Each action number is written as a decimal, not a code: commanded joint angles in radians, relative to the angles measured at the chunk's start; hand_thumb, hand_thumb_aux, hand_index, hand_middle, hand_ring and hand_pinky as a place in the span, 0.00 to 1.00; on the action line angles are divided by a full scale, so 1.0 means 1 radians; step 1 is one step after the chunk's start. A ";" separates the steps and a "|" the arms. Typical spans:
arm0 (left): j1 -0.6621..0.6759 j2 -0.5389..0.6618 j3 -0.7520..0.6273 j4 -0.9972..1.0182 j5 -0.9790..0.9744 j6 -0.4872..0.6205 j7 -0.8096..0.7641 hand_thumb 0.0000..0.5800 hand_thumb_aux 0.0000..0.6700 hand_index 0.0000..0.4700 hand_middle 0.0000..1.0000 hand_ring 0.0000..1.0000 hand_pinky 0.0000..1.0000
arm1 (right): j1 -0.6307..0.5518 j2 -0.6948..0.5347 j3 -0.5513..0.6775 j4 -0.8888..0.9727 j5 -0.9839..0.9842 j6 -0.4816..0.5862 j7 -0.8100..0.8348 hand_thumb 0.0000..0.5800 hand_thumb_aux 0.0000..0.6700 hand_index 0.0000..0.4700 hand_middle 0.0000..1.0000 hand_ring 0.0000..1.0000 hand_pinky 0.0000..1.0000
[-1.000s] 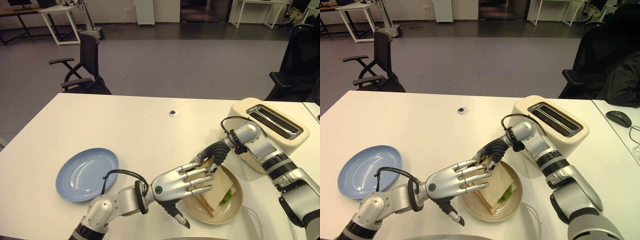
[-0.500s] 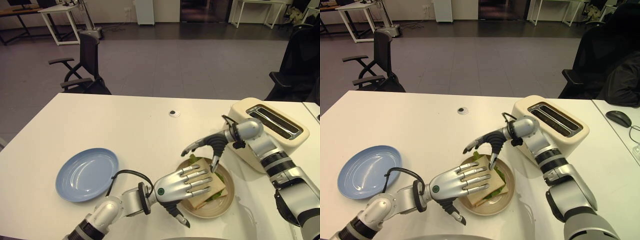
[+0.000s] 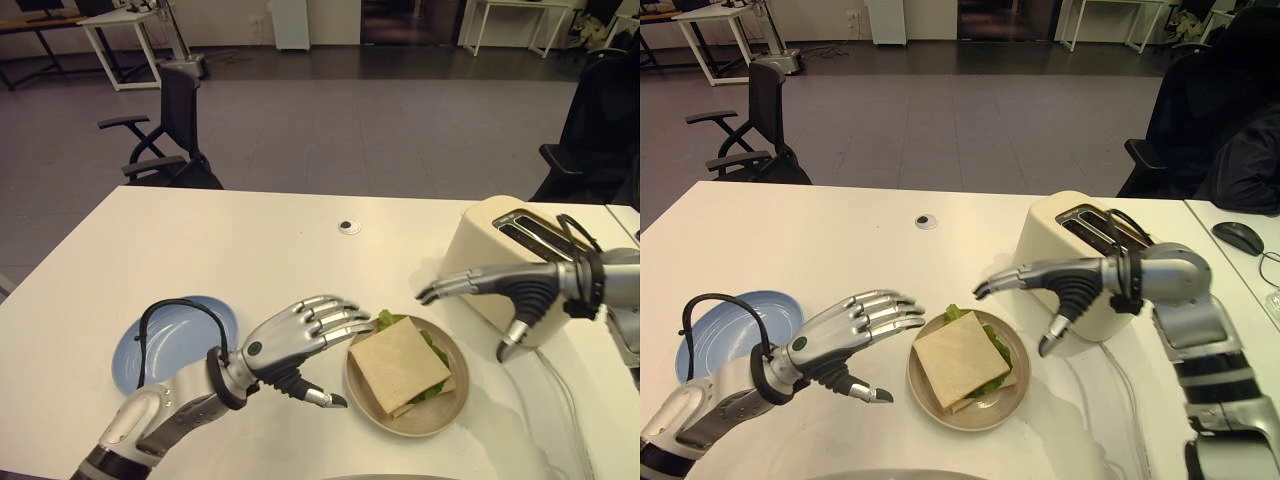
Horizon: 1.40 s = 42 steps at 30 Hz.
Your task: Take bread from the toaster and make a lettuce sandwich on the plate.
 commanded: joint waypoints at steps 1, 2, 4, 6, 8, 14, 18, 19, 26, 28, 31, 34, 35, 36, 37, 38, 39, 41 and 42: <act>0.094 0.135 0.043 0.052 -0.268 -0.020 -0.170 1.00 1.00 1.00 1.00 1.00 1.00 | 0.167 -0.119 -0.023 -0.066 0.002 0.012 0.065 0.82 0.58 0.58 0.95 0.95 0.95; 0.110 0.164 0.069 0.062 -0.336 -0.032 -0.202 1.00 1.00 1.00 1.00 1.00 1.00 | 0.203 -0.134 -0.020 -0.080 -0.015 0.014 0.066 1.00 1.00 1.00 1.00 1.00 1.00; 0.120 0.205 0.080 0.062 -0.428 -0.031 -0.288 1.00 1.00 1.00 1.00 1.00 1.00 | 0.269 -0.150 0.004 -0.125 -0.048 0.019 0.066 1.00 1.00 1.00 1.00 1.00 1.00; 0.107 0.198 0.032 0.059 -0.419 -0.008 -0.372 1.00 1.00 1.00 1.00 1.00 1.00 | 0.293 -0.148 0.050 -0.141 -0.093 0.023 0.069 1.00 1.00 1.00 1.00 1.00 1.00; 0.079 0.152 -0.023 0.065 -0.316 0.046 -0.435 1.00 1.00 1.00 1.00 1.00 1.00 | 0.283 -0.126 0.120 -0.117 -0.151 0.020 0.081 1.00 1.00 1.00 1.00 1.00 1.00; -0.017 -0.016 -0.171 0.118 -0.104 0.072 -0.506 1.00 1.00 1.00 1.00 1.00 1.00 | 0.239 -0.043 0.262 -0.028 -0.301 0.001 0.045 1.00 1.00 1.00 1.00 1.00 1.00; -0.066 -0.100 -0.245 0.186 -0.028 0.053 -0.514 1.00 1.00 1.00 1.00 1.00 1.00 | 0.200 0.022 0.331 0.036 -0.361 -0.016 0.014 1.00 1.00 1.00 1.00 1.00 1.00; -0.081 -0.120 -0.255 0.205 -0.013 0.051 -0.509 1.00 1.00 1.00 1.00 1.00 1.00 | 0.183 0.050 0.339 0.057 -0.376 -0.025 -0.011 1.00 1.00 1.00 1.00 1.00 1.00; -0.349 -0.283 -0.173 0.522 0.078 0.095 -0.257 1.00 1.00 1.00 1.00 1.00 1.00 | -0.120 0.357 0.283 0.386 -0.530 -0.031 -0.472 1.00 1.00 1.00 0.71 0.71 0.71; -0.440 -0.311 -0.152 0.647 0.120 0.121 -0.149 1.00 1.00 1.00 1.00 1.00 1.00 | -0.172 0.405 0.281 0.464 -0.564 -0.027 -0.570 1.00 1.00 1.00 0.71 0.71 0.71; -0.455 -0.308 -0.128 0.665 0.136 0.121 -0.063 1.00 1.00 1.00 1.00 1.00 1.00 | -0.169 0.423 0.283 0.460 -0.554 -0.056 -0.618 1.00 1.00 1.00 0.71 0.71 0.71; -0.357 -0.273 -0.105 0.533 0.123 0.107 -0.043 1.00 1.00 1.00 1.00 1.00 1.00 | -0.124 0.411 0.261 0.385 -0.517 -0.079 -0.638 0.91 0.71 0.71 0.70 0.70 0.70; -0.320 -0.264 -0.098 0.482 0.111 0.104 -0.049 1.00 1.00 1.00 1.00 1.00 1.00 | -0.112 0.408 0.252 0.364 -0.502 -0.082 -0.641 0.85 0.61 0.61 0.70 0.70 0.70; -0.266 -0.251 -0.079 0.399 0.083 0.104 -0.065 1.00 1.00 1.00 1.00 1.00 1.00 | -0.100 0.406 0.230 0.341 -0.472 -0.083 -0.650 0.45 0.26 0.26 0.70 0.70 0.70; -0.225 -0.238 -0.057 0.330 0.048 0.104 -0.081 1.00 0.95 0.95 1.00 1.00 1.00 | -0.090 0.403 0.206 0.322 -0.441 -0.083 -0.658 0.24 0.13 0.13 0.70 0.70 0.70; -0.198 -0.228 -0.033 0.275 0.010 0.107 -0.096 0.91 0.70 0.70 1.00 1.00 1.00 | -0.080 0.401 0.182 0.304 -0.406 -0.083 -0.664 0.08 0.04 0.04 0.70 0.70 0.70; -0.183 -0.220 -0.004 0.236 -0.026 0.110 -0.104 0.79 0.55 0.55 1.00 1.00 1.00 | -0.071 0.402 0.158 0.287 -0.371 -0.079 -0.669 0.00 0.00 0.00 0.71 0.71 0.71; -0.189 -0.218 0.055 0.214 -0.109 0.111 -0.109 0.18 0.09 0.09 0.86 0.86 0.86 | -0.059 0.410 0.127 0.264 -0.315 -0.083 -0.678 0.00 0.00 0.00 0.70 0.70 0.70; -0.198 -0.224 0.086 0.213 -0.153 0.111 -0.107 0.00 0.00 0.00 0.75 0.75 0.75 | -0.057 0.421 0.116 0.255 -0.286 -0.084 -0.681 0.00 0.00 0.00 0.69 0.69 0.69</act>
